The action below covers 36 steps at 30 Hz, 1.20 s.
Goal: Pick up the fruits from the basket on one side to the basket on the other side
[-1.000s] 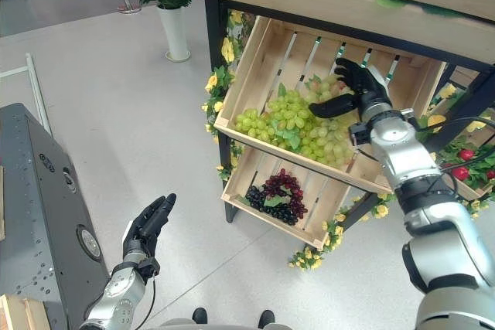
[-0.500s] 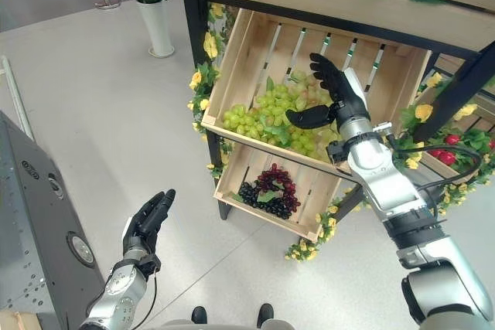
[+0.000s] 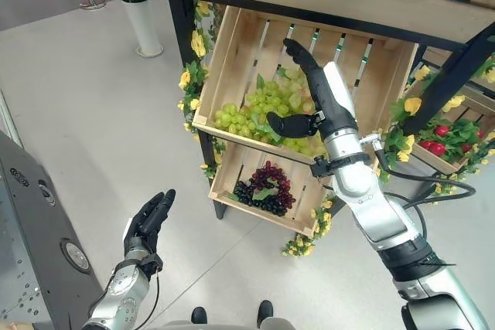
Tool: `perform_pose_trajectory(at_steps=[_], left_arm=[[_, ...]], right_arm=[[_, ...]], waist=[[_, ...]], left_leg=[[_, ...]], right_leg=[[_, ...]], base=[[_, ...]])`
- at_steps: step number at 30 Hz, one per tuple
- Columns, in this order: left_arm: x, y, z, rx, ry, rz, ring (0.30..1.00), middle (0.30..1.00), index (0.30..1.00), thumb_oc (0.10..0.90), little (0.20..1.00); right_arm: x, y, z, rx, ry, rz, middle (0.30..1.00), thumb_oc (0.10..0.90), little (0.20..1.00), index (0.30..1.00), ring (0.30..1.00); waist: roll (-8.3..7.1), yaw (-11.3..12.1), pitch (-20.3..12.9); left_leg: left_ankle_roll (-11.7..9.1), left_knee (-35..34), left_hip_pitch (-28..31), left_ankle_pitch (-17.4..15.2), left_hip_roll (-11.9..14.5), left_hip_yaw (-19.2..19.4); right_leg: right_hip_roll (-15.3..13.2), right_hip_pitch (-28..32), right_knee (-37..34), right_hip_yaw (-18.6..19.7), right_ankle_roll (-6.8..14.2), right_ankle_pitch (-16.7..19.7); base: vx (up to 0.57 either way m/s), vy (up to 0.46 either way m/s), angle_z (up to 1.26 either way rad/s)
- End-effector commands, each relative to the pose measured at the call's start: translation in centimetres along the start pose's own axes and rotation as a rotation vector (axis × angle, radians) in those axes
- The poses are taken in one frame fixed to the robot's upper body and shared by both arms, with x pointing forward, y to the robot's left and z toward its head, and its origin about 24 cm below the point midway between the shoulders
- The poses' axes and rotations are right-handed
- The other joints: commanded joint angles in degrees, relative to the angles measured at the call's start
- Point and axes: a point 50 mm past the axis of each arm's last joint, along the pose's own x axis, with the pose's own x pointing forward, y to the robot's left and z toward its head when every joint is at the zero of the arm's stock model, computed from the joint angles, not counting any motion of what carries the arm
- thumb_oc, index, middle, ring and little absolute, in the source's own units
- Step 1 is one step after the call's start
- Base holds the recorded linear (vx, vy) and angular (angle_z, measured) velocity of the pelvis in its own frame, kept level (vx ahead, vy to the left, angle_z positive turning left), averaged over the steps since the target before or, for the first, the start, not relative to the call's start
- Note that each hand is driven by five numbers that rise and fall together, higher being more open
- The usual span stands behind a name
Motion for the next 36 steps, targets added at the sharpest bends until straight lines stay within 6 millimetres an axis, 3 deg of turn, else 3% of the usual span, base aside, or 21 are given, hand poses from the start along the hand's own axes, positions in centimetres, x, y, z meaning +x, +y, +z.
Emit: perform_pose_trajectory(at_steps=[1, 4, 8, 12, 13, 15, 20, 24, 26, 31, 36], left_arm=[[0.8, -2.5, 4.1, -0.011, -0.229, -0.097, 0.9, 0.9, 0.9, 0.8, 0.9], [0.8, -2.7, 4.2, -0.003, -0.227, -0.098, 0.9, 0.9, 0.9, 0.8, 0.9], [0.9, -2.8, 4.3, 0.002, -0.228, -0.098, 0.9, 0.9, 0.9, 0.8, 0.9], [0.9, -2.8, 4.3, 0.004, -0.226, -0.106, 0.9, 0.9, 0.9, 0.8, 0.9], [0.9, -2.9, 4.3, 0.01, -0.238, -0.106, 0.9, 0.9, 0.9, 0.8, 0.9], [0.9, -2.9, 4.4, 0.021, -0.257, -0.109, 0.9, 0.9, 0.9, 0.8, 0.9], [1.0, -2.9, 4.3, 0.078, -0.317, -0.082, 0.9, 0.9, 0.9, 0.8, 0.9], [0.9, -2.1, 2.8, 0.096, -0.272, -0.06, 0.9, 0.9, 0.9, 0.8, 0.9], [0.8, -1.3, 1.3, 0.009, -0.193, -0.046, 0.9, 0.9, 0.9, 0.8, 0.9], [0.2, -0.7, -1.0, -0.052, -0.116, 0.017, 0.9, 0.9, 0.9, 0.8, 0.9], [-0.1, -0.1, -1.5, -0.02, -0.113, 0.051, 0.9, 0.9, 0.9, 0.8, 0.9]], right_arm=[[1.0, -4.4, 4.8, -0.093, -0.319, -0.288, 0.9, 0.8, 0.9, 0.9, 0.9], [0.7, -4.4, 4.9, -0.245, -0.338, -0.327, 0.9, 0.8, 0.9, 0.9, 0.9], [0.6, -4.5, 5.2, -0.305, -0.367, -0.331, 0.9, 0.8, 0.9, 0.9, 0.9], [0.4, -3.4, 5.7, -0.072, -0.378, -0.196, 0.9, 0.8, 0.9, 0.9, 0.9], [0.1, -2.2, 5.6, 0.015, -0.38, -0.106, 0.9, 0.8, 0.9, 0.9, 0.9], [0.0, -1.6, 5.5, 0.059, -0.37, -0.066, 0.9, 0.8, 0.9, 0.9, 0.9], [-1.6, 3.0, 3.3, 0.407, -0.224, 0.195, 0.9, 0.8, 0.9, 0.9, 0.9], [-3.5, 6.6, 1.8, 0.63, -0.122, 0.304, 0.9, 0.8, 0.9, 0.9, 0.9], [-4.7, 8.3, 1.7, 0.701, -0.122, 0.334, 0.9, 0.8, 0.9, 0.9, 0.9], [-6.0, 11.2, 1.5, 0.832, -0.065, 0.412, 0.9, 0.8, 0.9, 0.9, 0.9], [-7.2, 12.5, 1.7, 0.98, -0.037, 0.474, 0.9, 0.8, 0.9, 0.9, 0.9]], waist=[[-0.07, 0.46, -2.44], [0.05, 0.38, -2.55], [0.1, 0.36, -2.64], [0.15, 0.52, -2.42], [0.16, 0.69, -2.38], [0.15, 0.77, -2.36], [-0.27, 1.59, -2.46], [-0.46, 2.15, -2.6], [-0.31, 2.53, -2.47], [-0.1, 3.4, -2.37], [0.01, 4.02, -2.28]], left_leg=[[-0.37, 0.54, 1.98, -9.8, -0.86, -1.56], [-0.35, 0.54, 2.14, -9.98, -0.91, -1.48], [-0.29, 0.54, 2.23, -10.04, -0.87, -1.29], [-0.3, 0.54, 2.09, -10.0, -0.95, -1.51], [-0.27, 0.54, 2.02, -10.0, -1.06, -1.75], [-0.26, 0.54, 2.02, -9.99, -1.12, -1.88], [-0.3, 0.54, 1.99, -9.83, -1.29, -2.62], [-0.4, 0.54, 2.09, -9.59, -1.33, -3.22], [-0.46, 0.54, 2.22, -9.46, -1.39, -3.53], [-0.5, 0.54, 2.14, -9.24, -1.73, -4.67], [-0.47, 0.54, 1.83, -8.98, -1.91, -5.28]], right_leg=[[-0.07, 3.84, 0.43, -0.17, 0.05, -6.34], [-0.07, 3.92, 0.43, -0.07, 0.19, -6.46], [-0.06, 3.92, 0.43, -0.09, 0.34, -6.5], [-0.05, 3.83, 0.43, 0.0, 0.35, -6.54], [-0.07, 3.84, 0.43, -0.09, 0.35, -6.55], [-0.1, 3.91, 0.43, -0.21, 0.33, -6.57], [-0.28, 4.34, 0.43, -1.41, 0.17, -6.66], [-0.21, 4.73, 0.43, -2.03, -0.03, -6.69], [-0.23, 5.06, 0.43, -2.61, -0.11, -6.79], [-0.33, 5.6, 0.43, -3.8, -0.24, -6.98], [-0.45, 5.66, 0.43, -4.54, -0.28, -6.94]], base=[[0.0, 0.0, 0.0], [0.0, 0.0, 0.0], [0.0, 0.0, 0.0], [0.0, 0.0, 0.0], [0.0, 0.0, 0.0], [0.0, 0.0, 0.0], [0.01, -0.039, 0.01], [0.02, -0.056, 0.04], [0.01, -0.043, 0.02], [0.02, -0.019, 0.05], [0.02, -0.025, 0.13]])
